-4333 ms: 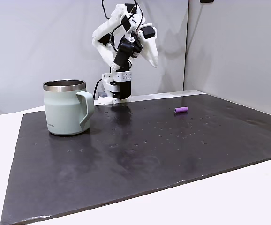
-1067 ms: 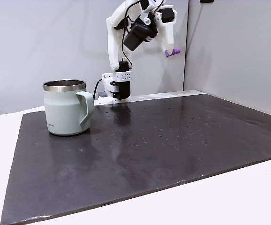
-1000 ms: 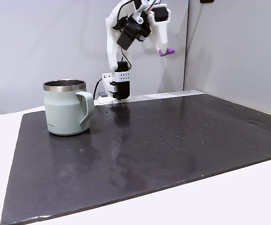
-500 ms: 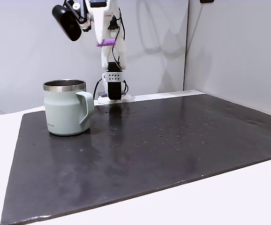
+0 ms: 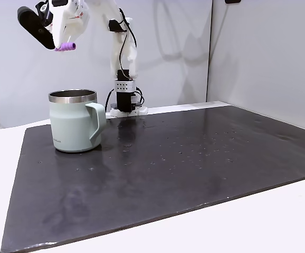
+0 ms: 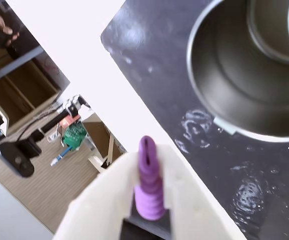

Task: Grasp a pengrip and put it in the cup.

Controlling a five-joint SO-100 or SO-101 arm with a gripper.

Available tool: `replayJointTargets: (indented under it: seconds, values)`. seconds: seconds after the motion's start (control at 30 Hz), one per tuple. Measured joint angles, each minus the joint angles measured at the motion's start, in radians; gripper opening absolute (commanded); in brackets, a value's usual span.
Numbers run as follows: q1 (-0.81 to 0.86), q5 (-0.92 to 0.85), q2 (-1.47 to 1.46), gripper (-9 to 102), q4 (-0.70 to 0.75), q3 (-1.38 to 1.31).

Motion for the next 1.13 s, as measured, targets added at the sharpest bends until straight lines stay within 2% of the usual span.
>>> replayJointTargets:
  seconds: [0.07,0.2,0.27,1.13]
  values:
    - [0.014,0.003,-0.011,2,-0.002,0.0]
    - [0.018,0.006,-0.011,31,-0.002,0.0]
    - [0.018,0.02,-0.011,38,0.0,0.0]
    - [0.021,0.034,-0.011,39,0.014,0.0]
